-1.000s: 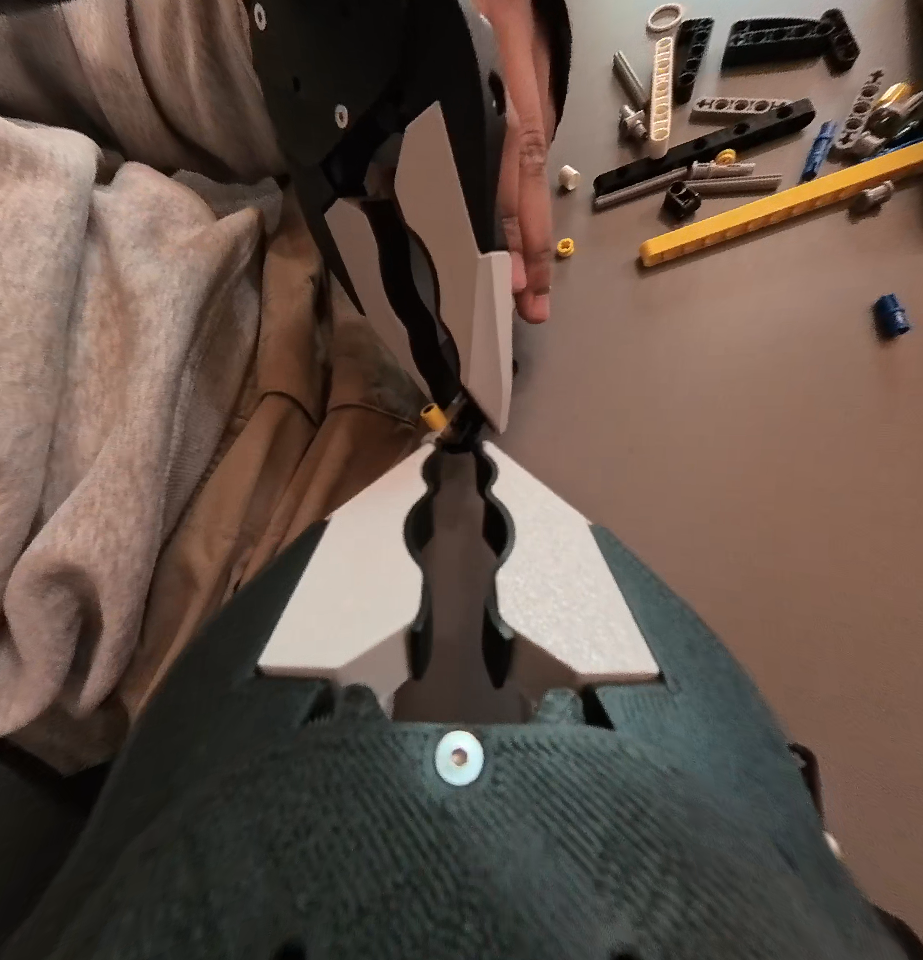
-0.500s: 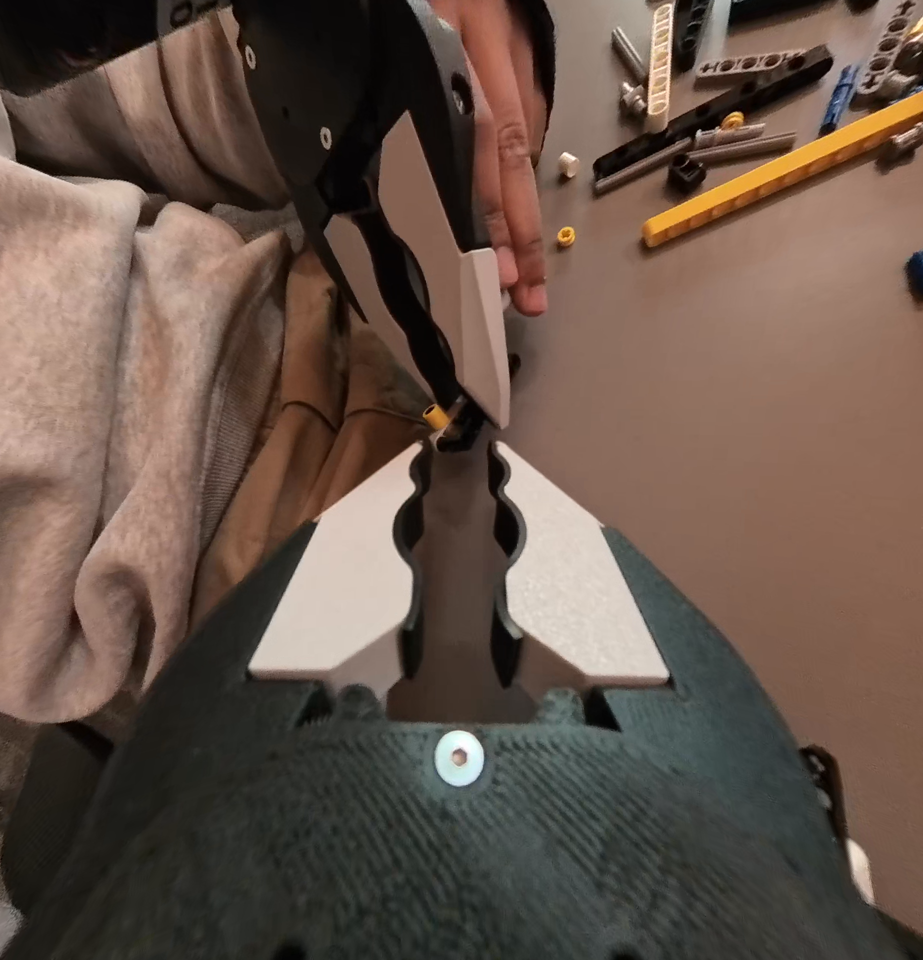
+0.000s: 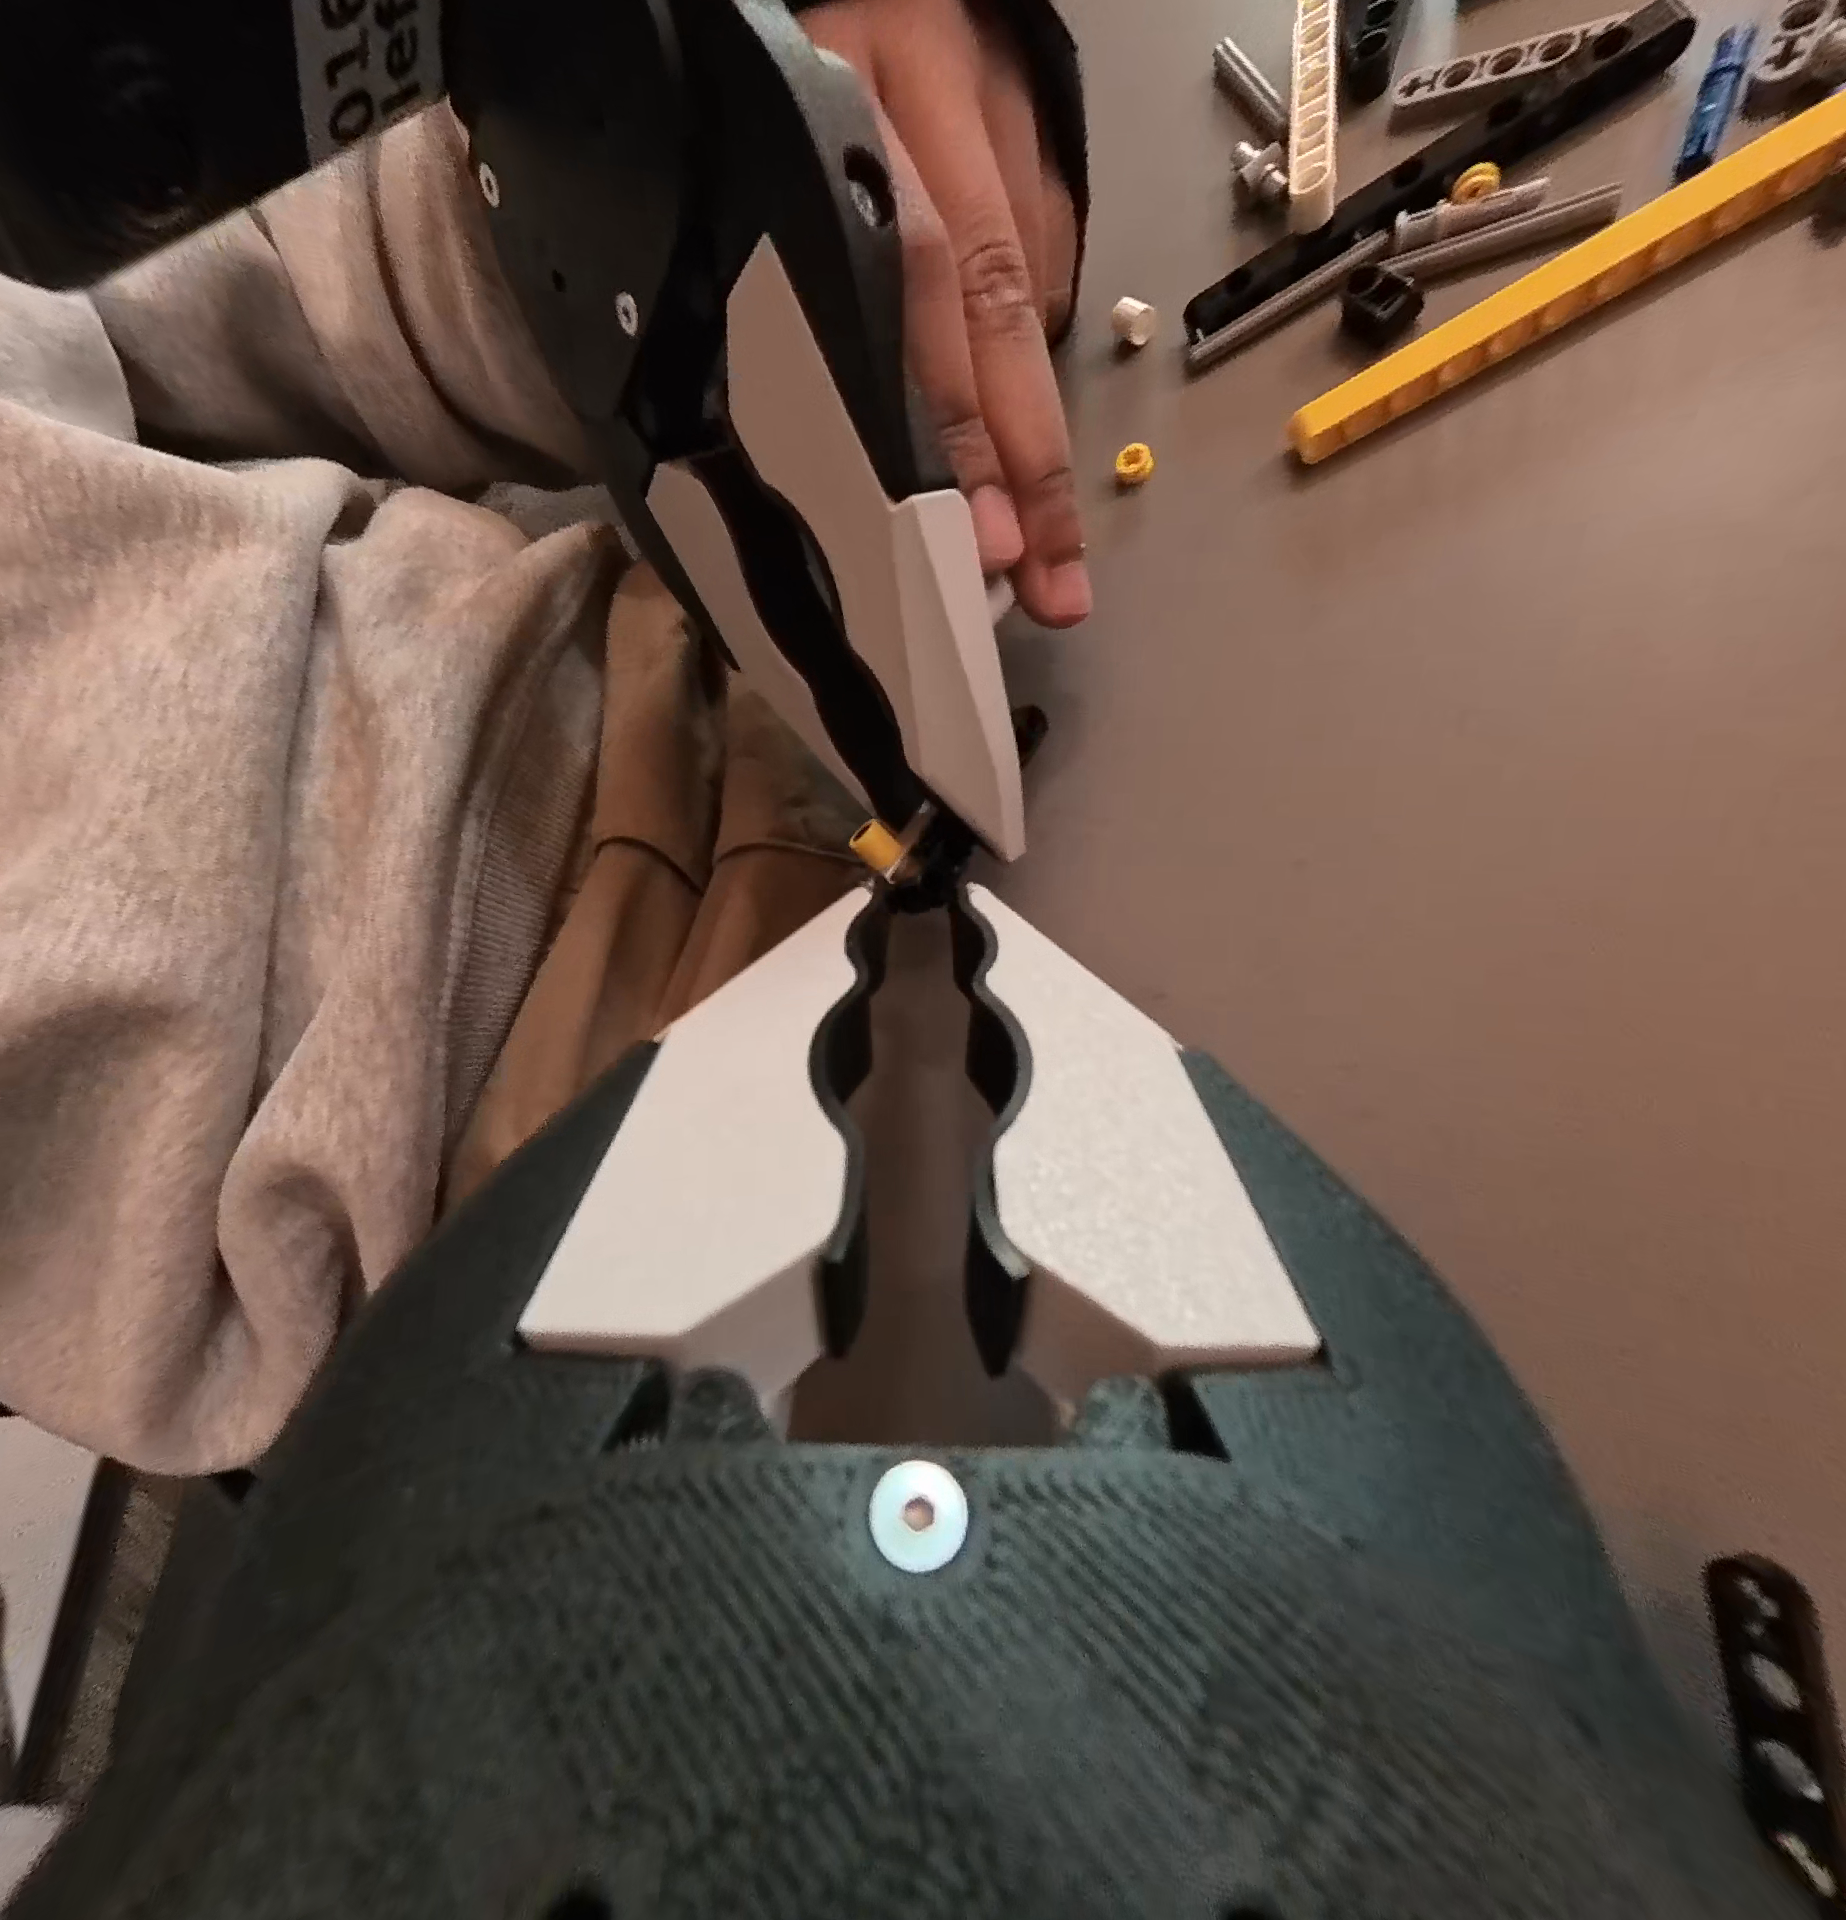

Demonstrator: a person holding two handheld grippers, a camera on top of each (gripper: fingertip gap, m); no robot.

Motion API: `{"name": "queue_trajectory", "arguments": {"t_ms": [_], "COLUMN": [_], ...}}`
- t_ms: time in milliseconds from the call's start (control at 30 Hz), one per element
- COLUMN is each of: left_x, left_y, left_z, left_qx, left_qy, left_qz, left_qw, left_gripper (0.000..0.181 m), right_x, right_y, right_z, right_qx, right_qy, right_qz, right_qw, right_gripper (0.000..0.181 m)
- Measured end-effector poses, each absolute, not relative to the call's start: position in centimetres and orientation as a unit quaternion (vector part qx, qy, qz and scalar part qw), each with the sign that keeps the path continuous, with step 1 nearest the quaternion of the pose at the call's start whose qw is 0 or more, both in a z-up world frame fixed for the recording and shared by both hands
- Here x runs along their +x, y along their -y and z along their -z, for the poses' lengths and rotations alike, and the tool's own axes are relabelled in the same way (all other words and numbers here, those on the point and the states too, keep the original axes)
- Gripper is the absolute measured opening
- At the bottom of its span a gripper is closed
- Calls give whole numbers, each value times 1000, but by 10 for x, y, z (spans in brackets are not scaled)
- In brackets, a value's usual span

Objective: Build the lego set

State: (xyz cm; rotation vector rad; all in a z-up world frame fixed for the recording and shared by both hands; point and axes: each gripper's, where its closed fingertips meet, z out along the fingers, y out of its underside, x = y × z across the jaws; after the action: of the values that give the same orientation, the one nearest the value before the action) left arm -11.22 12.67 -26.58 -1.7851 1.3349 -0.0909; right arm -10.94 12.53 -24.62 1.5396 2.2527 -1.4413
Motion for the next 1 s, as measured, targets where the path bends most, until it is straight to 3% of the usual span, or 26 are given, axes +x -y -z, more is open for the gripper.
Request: {"name": "queue_trajectory", "arguments": {"t_ms": [700,767,933,1000], "left_x": [-114,-115,-115,-115], "left_y": [-129,-129,-129,-129], "left_z": [265,265,265,266], "left_qx": [-725,-725,-726,-728], "left_qy": [-527,-527,-526,-525], "left_qz": [33,28,28,30], "left_qw": [442,442,441,440], "left_gripper": [18,18,18,18], "right_x": [-111,-112,-109,-107], "right_y": [-127,-130,-135,-132], "right_z": [245,244,242,230], "right_qx": [495,497,465,430], "right_qy": [-731,-728,-738,-733], "right_qz": [465,461,391,357], "right_qw": [-60,-104,-293,-388], "right_gripper": [10,11,60,58]}}
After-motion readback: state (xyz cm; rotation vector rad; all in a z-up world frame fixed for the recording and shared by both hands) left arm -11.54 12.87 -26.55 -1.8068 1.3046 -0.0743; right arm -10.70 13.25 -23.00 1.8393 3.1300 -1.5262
